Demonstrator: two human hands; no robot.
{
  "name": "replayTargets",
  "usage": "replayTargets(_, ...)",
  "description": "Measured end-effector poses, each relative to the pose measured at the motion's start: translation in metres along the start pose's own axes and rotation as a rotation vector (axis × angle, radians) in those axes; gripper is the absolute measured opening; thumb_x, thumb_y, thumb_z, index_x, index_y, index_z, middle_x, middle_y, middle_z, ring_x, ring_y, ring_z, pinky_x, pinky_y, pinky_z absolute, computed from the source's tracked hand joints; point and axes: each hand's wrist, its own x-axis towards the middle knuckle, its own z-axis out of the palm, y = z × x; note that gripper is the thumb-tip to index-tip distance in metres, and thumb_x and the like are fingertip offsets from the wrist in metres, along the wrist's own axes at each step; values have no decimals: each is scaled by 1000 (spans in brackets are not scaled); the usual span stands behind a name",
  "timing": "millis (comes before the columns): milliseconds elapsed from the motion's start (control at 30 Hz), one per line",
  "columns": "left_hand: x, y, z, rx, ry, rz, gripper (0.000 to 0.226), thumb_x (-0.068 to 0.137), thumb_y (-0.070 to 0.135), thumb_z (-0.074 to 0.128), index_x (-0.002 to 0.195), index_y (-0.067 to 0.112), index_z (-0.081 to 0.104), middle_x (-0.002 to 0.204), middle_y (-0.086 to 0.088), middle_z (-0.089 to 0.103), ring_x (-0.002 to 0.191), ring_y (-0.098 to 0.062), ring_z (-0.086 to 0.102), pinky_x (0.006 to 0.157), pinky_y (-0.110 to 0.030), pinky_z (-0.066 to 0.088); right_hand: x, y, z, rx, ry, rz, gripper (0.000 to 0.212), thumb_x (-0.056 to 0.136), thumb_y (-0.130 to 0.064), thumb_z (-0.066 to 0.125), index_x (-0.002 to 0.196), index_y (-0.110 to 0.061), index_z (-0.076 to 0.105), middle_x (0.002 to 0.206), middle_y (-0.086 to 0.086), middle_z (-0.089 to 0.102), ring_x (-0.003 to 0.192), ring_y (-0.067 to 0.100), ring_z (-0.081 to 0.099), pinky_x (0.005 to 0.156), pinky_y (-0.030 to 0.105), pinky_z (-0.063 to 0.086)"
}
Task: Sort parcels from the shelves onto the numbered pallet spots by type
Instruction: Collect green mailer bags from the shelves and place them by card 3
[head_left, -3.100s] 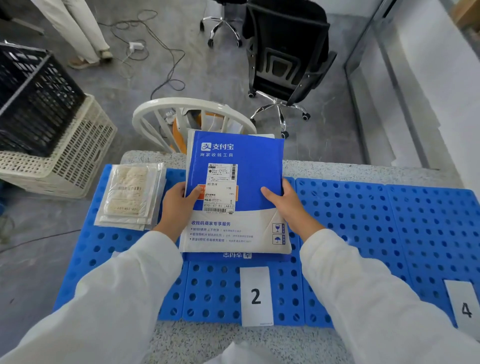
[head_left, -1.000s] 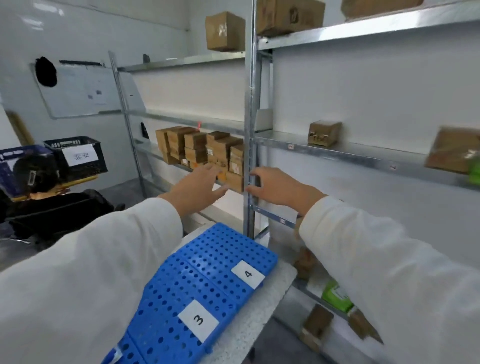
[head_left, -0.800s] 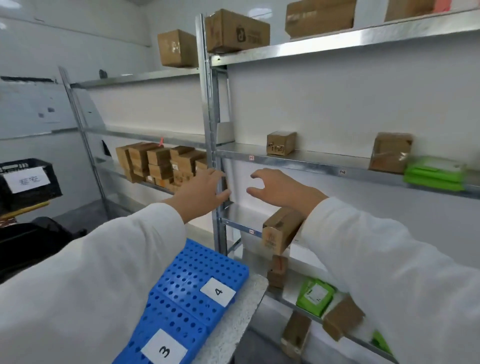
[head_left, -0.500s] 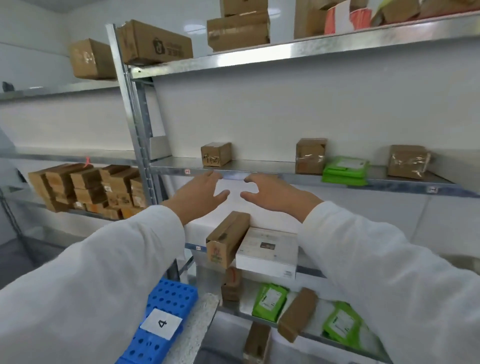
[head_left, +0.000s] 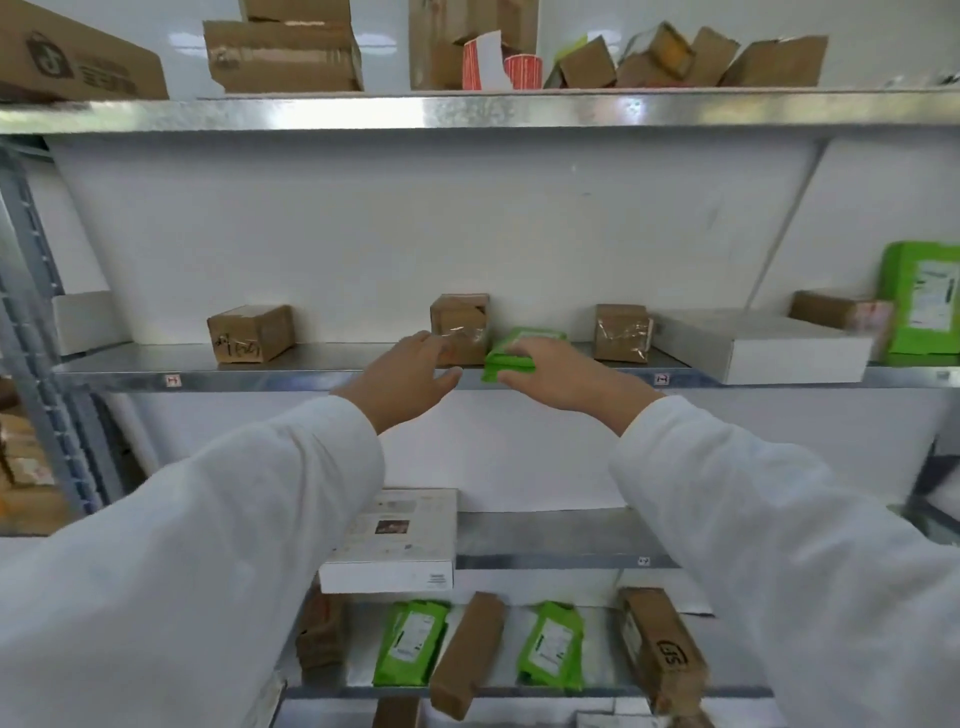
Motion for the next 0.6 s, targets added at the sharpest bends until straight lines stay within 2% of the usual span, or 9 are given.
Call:
replayTargets(133,35,-5,12,-35,-24,39,38,96,34,50,124,9,53,121,-8,55,112,-25,52,90,-36,42,11,21,-3,-28,12,71,50,95,-38,53,138,-13,47,140,5,50,127,23,48,104,35,39)
replayTargets(233,57,-7,24,-69,-63,77,36,96,33,50,122,10,52,120,-6,54,108,-25,51,88,-36,43,30,34,-2,-8,40,125,53,95,-37,52,142,-12,43,147,3,43,134,19,42,106,30,34)
replayTargets(333,82,-16,37,-79,-110,143,30,94,34,50,114,12,55,112,-6,58,104,-27,55,87,-42,46,56,43,-1,7,100,185,52,96,-38,51,140,-10,45,144,5,46,131,19,44,102,27,35)
replayTargets(500,124,-33,60,-140,-142,151,29,97,32,49,117,11,53,107,-7,56,95,-23,54,78,-33,43,100,57,-2,63,109,359,38,98,-37,49,126,-11,51,125,9,52,117,22,50,88,22,39)
replayTargets(600,140,-35,77,-191,-134,157,28,99,30,46,109,5,55,102,-9,56,93,-25,55,70,-28,34,115,70,0,224,135,489,51,97,-38,50,134,-3,49,128,11,53,119,25,50,91,27,37)
